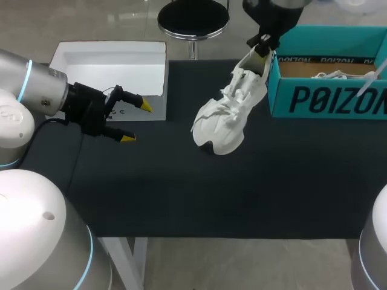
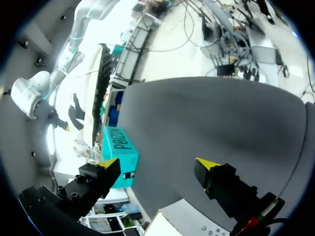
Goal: Take the shoe out of the shoebox, open the shoe tongue, remove and reinsert the insole, then place the shoe into the shoebox
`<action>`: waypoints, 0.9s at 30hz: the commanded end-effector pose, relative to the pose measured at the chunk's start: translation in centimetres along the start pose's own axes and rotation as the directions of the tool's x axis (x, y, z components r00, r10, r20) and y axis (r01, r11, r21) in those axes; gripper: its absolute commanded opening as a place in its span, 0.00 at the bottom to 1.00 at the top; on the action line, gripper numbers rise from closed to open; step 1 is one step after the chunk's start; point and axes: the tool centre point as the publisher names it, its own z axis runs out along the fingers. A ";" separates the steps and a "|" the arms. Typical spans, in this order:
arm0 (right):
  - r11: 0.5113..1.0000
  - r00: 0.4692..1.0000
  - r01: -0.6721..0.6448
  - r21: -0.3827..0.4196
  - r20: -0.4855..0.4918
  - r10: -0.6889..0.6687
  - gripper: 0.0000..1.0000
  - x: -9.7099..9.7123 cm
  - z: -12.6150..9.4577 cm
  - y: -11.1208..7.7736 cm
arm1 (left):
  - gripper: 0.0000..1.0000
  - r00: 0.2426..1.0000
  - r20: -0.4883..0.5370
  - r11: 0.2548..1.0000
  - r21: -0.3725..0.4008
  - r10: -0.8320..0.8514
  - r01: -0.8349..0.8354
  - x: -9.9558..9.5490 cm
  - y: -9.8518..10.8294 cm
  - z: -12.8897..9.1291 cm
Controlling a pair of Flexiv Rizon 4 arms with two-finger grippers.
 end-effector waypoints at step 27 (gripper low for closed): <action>0.902 0.877 -0.417 0.113 0.313 0.366 0.00 -19.6 1.0 -3.7 | 1.00 1.000 -0.003 1.000 -0.003 0.000 0.000 0.0 0.0 0.1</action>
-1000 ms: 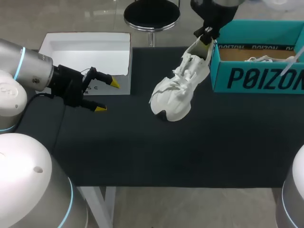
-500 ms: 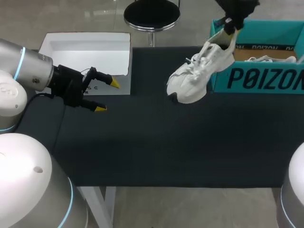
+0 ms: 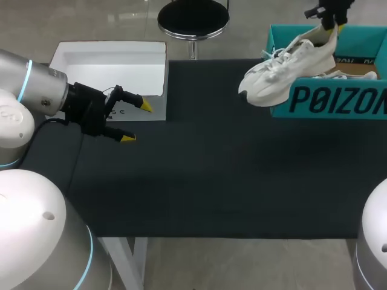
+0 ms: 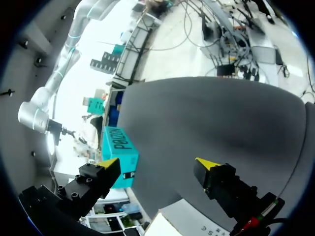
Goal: Take the shoe out of the shoebox, open the shoe tongue, remove and reinsert the insole, then place the shoe into the shoebox
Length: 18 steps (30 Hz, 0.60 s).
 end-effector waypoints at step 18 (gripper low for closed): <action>0.933 0.942 -0.332 0.141 -0.004 0.335 0.00 -1.6 2.1 6.9 | 1.00 1.000 -0.003 1.000 -0.003 0.000 0.000 0.0 0.0 0.1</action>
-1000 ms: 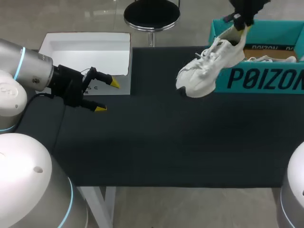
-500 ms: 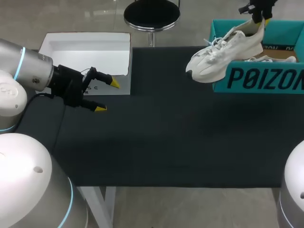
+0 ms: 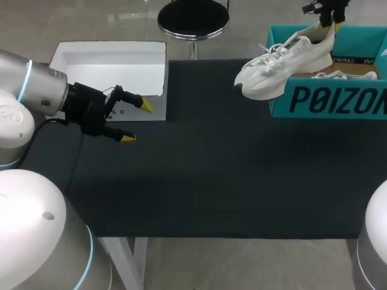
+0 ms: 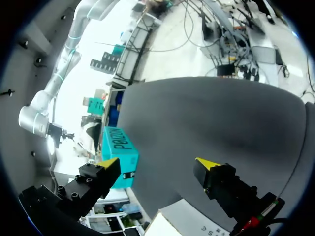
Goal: Take the shoe out of the shoebox, open the shoe tongue, remove and reinsert the insole, then place the shoe into the shoebox
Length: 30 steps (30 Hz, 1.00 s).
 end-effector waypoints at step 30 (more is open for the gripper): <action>0.771 0.794 -0.604 0.201 0.235 0.560 0.00 -13.9 11.7 8.6 | 1.00 1.000 -0.003 1.000 -0.003 0.001 -0.001 0.0 0.0 0.1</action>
